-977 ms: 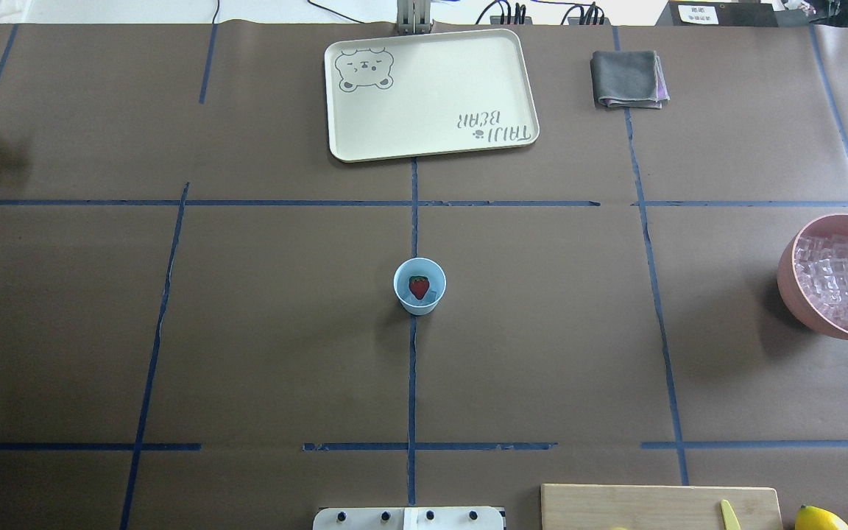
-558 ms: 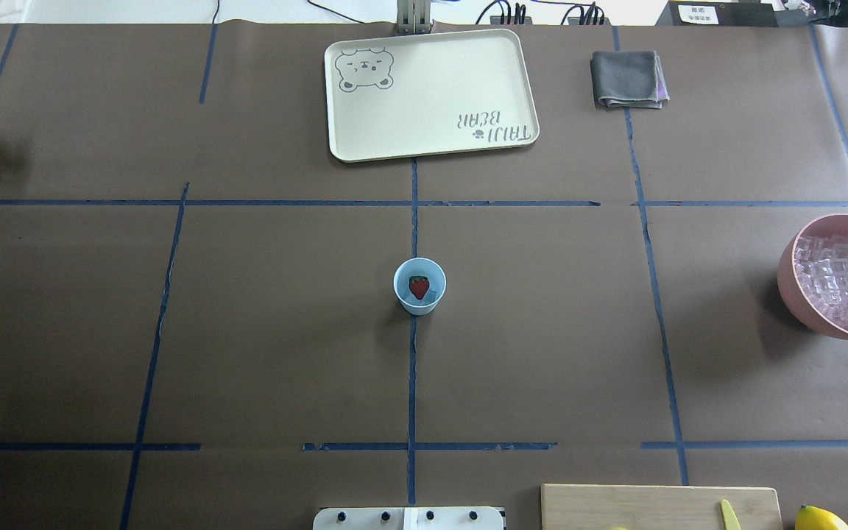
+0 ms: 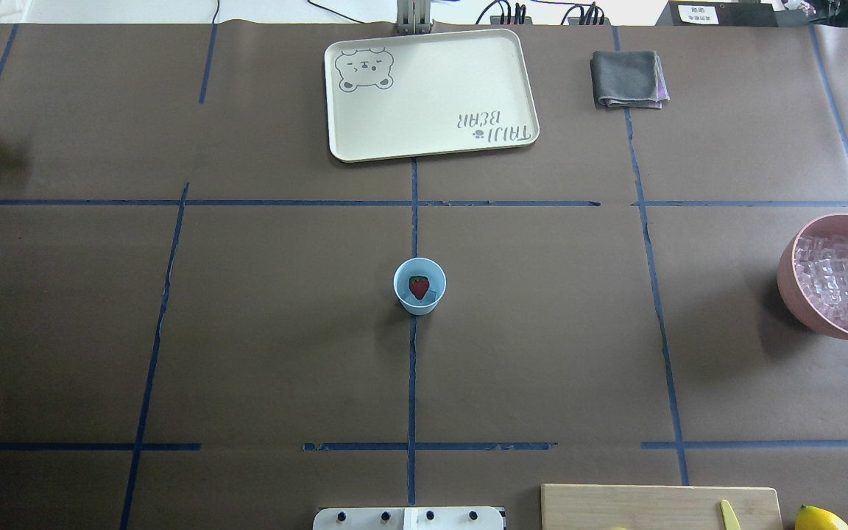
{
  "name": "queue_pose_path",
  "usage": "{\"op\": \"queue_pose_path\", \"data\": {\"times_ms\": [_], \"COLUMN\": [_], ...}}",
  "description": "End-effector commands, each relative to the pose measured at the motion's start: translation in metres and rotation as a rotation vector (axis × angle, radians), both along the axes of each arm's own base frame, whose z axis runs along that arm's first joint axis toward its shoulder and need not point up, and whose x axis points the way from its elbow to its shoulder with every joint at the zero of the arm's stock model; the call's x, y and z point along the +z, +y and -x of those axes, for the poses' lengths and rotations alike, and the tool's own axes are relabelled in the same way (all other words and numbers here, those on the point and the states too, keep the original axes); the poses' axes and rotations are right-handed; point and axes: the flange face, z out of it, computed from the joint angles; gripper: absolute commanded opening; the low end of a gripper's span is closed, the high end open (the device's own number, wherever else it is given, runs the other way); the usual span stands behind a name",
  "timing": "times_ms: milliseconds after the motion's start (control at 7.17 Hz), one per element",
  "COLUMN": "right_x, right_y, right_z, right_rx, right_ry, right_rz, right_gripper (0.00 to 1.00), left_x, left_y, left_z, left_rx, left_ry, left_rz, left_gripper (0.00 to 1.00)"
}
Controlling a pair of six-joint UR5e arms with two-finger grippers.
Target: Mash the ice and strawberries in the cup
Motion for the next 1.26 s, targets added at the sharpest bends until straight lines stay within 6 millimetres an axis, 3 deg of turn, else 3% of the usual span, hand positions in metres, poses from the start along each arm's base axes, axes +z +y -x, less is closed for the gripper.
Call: {"op": "queue_pose_path", "data": {"times_ms": [0, 558, 837, 1116], "right_x": [0.002, 0.000, 0.004, -0.009], "right_y": [0.001, 0.001, 0.000, -0.005], "right_z": [0.001, 0.001, 0.003, 0.004], "right_rx": [-0.001, 0.001, 0.001, -0.001], "right_ry": [-0.004, -0.004, -0.045, -0.046], "right_rz": [0.003, 0.001, 0.016, -0.015], "right_gripper": [1.00, 1.00, 1.00, 1.00], "left_x": [-0.007, -0.007, -0.032, -0.023], "left_y": [0.002, 0.015, 0.014, 0.024], "left_z": [-0.001, -0.003, -0.004, -0.004], "left_rx": [0.001, 0.005, 0.007, 0.007], "left_ry": [0.004, 0.007, 0.006, 0.006], "left_rz": [-0.016, -0.006, -0.050, -0.030], "left_gripper": [1.00, 1.00, 1.00, 1.00]}}
